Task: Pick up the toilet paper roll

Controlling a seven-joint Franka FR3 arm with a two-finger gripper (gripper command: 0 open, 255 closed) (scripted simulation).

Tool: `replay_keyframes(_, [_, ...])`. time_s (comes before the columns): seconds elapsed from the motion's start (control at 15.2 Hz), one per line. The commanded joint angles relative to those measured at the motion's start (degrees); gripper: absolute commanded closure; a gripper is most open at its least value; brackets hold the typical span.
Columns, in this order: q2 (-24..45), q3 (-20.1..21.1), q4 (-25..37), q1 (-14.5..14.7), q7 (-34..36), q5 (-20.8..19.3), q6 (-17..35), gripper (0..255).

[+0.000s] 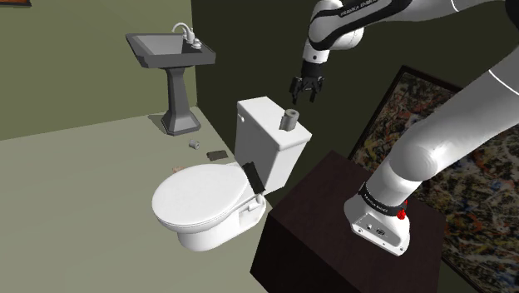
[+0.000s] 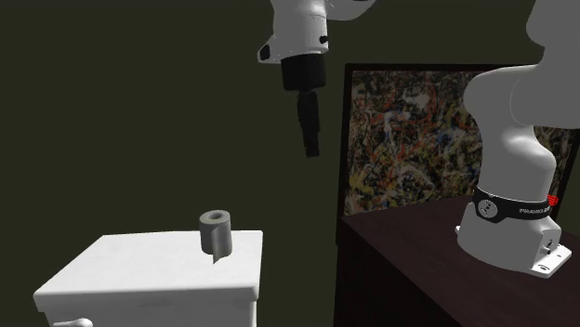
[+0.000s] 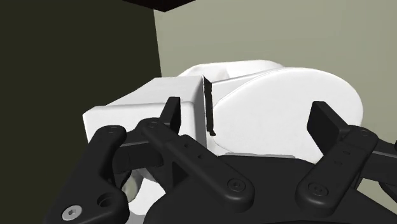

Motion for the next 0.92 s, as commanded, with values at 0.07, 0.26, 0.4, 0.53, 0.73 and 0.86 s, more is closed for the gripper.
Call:
replay_keyframes(0.07, [5.63,-1.15,1.43,-0.83,0.18,0.39,4.97,0])
replay_keyframes(0.26, [11.68,-2.29,3.82,-1.66,-0.01,1.32,9.26,0])
replay_keyframes(0.4, [15.76,-2.97,5.73,-2.26,-0.26,2.21,11.81,0])
replay_keyframes(0.53, [19.84,-3.55,7.88,-2.93,-0.60,3.30,14.11,0])
replay_keyframes(0.73, [25.96,-4.19,11.55,-4.12,-1.22,5.22,17.06,0])
replay_keyframes(0.86, [30.01,-4.43,14.28,-5.10,-1.64,6.61,18.70,0])
